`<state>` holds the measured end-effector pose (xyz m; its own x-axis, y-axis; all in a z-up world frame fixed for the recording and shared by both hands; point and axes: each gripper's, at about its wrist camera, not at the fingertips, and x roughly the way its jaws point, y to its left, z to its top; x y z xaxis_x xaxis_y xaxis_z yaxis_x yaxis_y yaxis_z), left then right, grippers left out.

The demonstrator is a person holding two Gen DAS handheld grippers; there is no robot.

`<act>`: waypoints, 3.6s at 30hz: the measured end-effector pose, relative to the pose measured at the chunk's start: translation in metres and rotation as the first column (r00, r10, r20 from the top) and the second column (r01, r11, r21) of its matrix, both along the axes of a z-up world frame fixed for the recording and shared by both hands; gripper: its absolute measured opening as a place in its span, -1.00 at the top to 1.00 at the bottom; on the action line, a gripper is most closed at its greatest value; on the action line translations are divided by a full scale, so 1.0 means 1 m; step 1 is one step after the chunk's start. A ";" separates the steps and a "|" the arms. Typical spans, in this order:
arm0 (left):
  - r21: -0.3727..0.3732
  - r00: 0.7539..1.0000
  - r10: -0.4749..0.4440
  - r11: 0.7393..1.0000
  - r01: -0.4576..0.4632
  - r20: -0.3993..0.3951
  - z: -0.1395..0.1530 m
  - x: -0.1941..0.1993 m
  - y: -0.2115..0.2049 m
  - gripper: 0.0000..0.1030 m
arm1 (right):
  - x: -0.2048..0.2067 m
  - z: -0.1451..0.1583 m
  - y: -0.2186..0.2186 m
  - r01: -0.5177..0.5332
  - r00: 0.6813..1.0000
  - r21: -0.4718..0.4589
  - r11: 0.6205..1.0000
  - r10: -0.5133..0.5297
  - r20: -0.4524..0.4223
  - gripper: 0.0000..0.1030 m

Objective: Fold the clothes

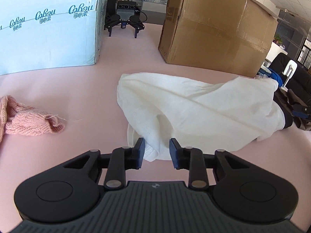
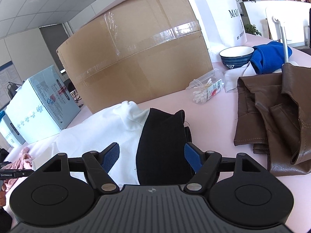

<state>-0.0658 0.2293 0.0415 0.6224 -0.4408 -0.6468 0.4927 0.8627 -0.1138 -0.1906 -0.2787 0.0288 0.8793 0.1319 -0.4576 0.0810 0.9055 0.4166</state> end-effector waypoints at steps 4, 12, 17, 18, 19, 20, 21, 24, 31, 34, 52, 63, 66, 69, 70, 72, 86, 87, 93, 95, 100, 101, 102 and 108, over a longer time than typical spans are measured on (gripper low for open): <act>0.066 1.000 -0.005 0.998 0.005 -0.002 -0.008 0.001 -0.014 0.92 | 0.000 -0.001 0.001 -0.005 1.000 -0.002 1.000 0.005 -0.005 -0.40; 0.135 0.992 0.102 0.984 -0.113 0.080 -0.011 -0.004 -0.009 0.96 | -0.001 0.000 0.002 -0.021 1.000 0.000 1.000 0.021 -0.002 -0.40; 0.219 0.984 0.084 0.969 -0.117 0.155 -0.016 -0.014 -0.019 0.82 | 0.001 0.000 0.004 -0.032 0.999 -0.003 0.999 0.032 -0.011 -0.40; 0.209 0.985 0.076 0.972 -0.109 0.158 -0.014 -0.016 -0.019 0.75 | 0.001 -0.001 0.004 -0.033 0.999 -0.003 0.999 0.033 -0.012 -0.40; 0.203 0.984 0.075 0.973 -0.107 0.161 -0.013 -0.017 -0.019 0.52 | 0.001 -0.001 0.004 -0.034 0.999 -0.004 0.999 0.033 -0.013 -0.41; 0.197 0.983 0.074 0.975 -0.107 0.169 -0.012 -0.019 -0.018 0.23 | 0.001 -0.001 0.004 -0.034 0.999 -0.003 0.999 0.034 -0.014 -0.41; 0.187 0.980 0.080 0.976 -0.114 0.182 -0.011 -0.022 -0.016 0.08 | 0.001 -0.001 0.005 -0.034 0.999 -0.003 0.999 0.034 -0.015 -0.42; 0.128 0.974 0.066 0.987 -0.095 0.217 -0.005 -0.034 -0.011 -0.27 | 0.002 -0.001 0.005 -0.037 0.999 -0.006 0.999 0.037 -0.020 -0.43; 0.177 0.976 0.052 0.980 -0.091 0.211 -0.013 -0.035 -0.026 -0.19 | 0.004 -0.004 0.006 -0.051 0.998 0.021 0.998 0.052 -0.028 -0.48; 0.207 0.983 0.069 0.973 -0.105 0.171 -0.019 -0.027 -0.030 0.18 | 0.003 -0.003 0.006 -0.055 0.998 0.028 0.998 0.056 -0.023 -0.50; 0.257 0.965 0.115 0.950 -0.176 0.237 -0.028 -0.027 -0.043 0.95 | 0.002 -0.002 0.009 -0.058 0.998 0.016 0.998 0.059 -0.020 -0.52; 0.039 0.976 0.202 0.978 -0.206 0.084 -0.014 -0.011 -0.010 0.96 | -0.010 0.006 0.000 -0.007 1.000 -0.020 1.000 0.008 0.029 -0.52; 0.017 0.978 0.206 0.978 -0.207 0.043 -0.017 -0.006 -0.007 0.96 | -0.017 0.006 -0.011 -0.005 0.999 -0.037 0.999 0.007 0.040 -0.57; -0.013 0.978 0.207 0.978 -0.206 0.018 -0.019 -0.004 -0.003 0.96 | -0.016 0.001 -0.016 -0.022 1.000 -0.087 0.996 0.023 0.013 -0.57; -0.029 0.978 0.207 0.978 -0.206 0.006 -0.019 -0.003 -0.001 0.96 | -0.014 -0.002 -0.016 -0.032 0.999 -0.096 0.995 0.032 -0.004 -0.54; -0.060 0.978 0.210 0.976 -0.211 -0.019 -0.020 0.000 0.004 0.96 | -0.007 -0.007 -0.012 -0.090 0.995 -0.092 0.992 0.087 -0.039 -0.47; -0.182 0.957 0.246 0.945 -0.273 -0.155 -0.011 0.014 0.029 0.97 | -0.009 -0.002 0.000 -0.015 1.000 -0.211 0.977 0.012 -0.015 0.81; -0.165 0.958 0.248 0.948 -0.271 -0.147 -0.008 0.012 0.027 0.97 | -0.011 0.000 0.000 -0.008 1.000 -0.212 0.977 0.006 -0.011 0.81; -0.106 0.949 0.302 0.945 -0.310 -0.087 0.012 -0.005 0.031 0.98 | -0.024 0.013 -0.007 0.037 0.999 -0.204 0.978 -0.032 0.026 0.82; -0.107 0.945 0.302 0.943 -0.315 -0.125 0.011 -0.009 0.039 0.98 | -0.029 0.012 -0.011 0.023 1.000 -0.195 0.981 -0.020 0.016 0.82; -0.030 0.928 0.334 0.939 -0.344 -0.166 -0.007 -0.022 0.038 0.97 | -0.031 -0.001 -0.012 0.012 0.997 -0.219 0.976 -0.030 -0.078 0.79; -0.021 0.921 0.347 0.934 -0.356 -0.178 -0.009 -0.022 0.040 0.92 | -0.031 -0.003 -0.013 0.020 0.995 -0.209 0.978 -0.039 -0.087 0.79; -0.013 0.910 0.369 0.926 -0.378 -0.189 -0.011 -0.022 0.043 0.89 | -0.031 -0.003 -0.015 0.026 0.995 -0.199 0.980 -0.045 -0.089 0.78; 0.015 0.905 0.409 0.912 -0.410 -0.113 -0.001 -0.037 0.054 0.03 | -0.046 0.002 -0.010 0.143 0.980 -0.331 0.933 -0.179 -0.081 0.67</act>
